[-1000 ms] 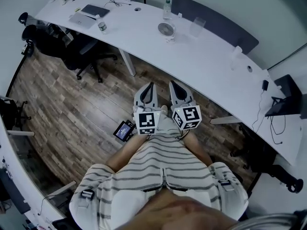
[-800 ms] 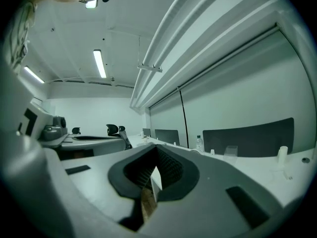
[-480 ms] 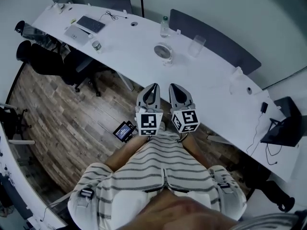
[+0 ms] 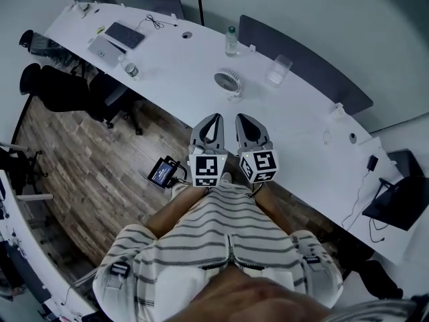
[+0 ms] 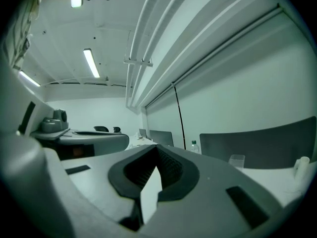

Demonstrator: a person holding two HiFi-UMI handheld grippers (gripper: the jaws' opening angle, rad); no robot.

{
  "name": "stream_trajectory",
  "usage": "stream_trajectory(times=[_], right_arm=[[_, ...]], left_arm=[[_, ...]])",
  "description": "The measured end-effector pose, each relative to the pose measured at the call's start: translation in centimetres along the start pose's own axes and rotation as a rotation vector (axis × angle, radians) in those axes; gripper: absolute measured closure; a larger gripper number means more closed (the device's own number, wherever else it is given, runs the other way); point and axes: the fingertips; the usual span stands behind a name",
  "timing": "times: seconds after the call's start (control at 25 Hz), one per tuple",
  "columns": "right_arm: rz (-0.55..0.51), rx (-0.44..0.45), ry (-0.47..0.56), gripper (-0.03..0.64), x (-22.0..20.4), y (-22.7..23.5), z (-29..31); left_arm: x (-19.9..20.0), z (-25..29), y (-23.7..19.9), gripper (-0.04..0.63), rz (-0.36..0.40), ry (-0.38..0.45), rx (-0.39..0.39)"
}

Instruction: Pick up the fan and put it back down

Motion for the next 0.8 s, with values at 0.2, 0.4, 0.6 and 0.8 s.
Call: stream_trajectory(times=[0.2, 0.4, 0.6, 0.8], right_arm=[[0.010, -0.006, -0.025, 0.606, -0.8, 0.4, 1.7], [0.009, -0.024, -0.034, 0.606, -1.0, 1.0, 3.9], [0.009, -0.039, -0.035, 0.606, -0.6, 1.3, 6.1], [0.003, -0.057, -0.056, 0.606, -1.1, 1.5, 8.5]], left_arm=[[-0.7, 1.4, -1.4, 0.588, -0.013, -0.022, -0.001], [-1.1, 3.0, -2.8, 0.588, -0.013, -0.024, -0.026], [-0.7, 4.5, -4.6, 0.588, -0.014, -0.014, -0.056], [-1.2, 5.9, -6.2, 0.588, -0.019, -0.014, -0.091]])
Point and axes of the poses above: the fingertips, and each gripper's own axes: z forward along the fingers, y to its right, x out of its top, and after that the axes turned 7 degrees about -x, right-handed
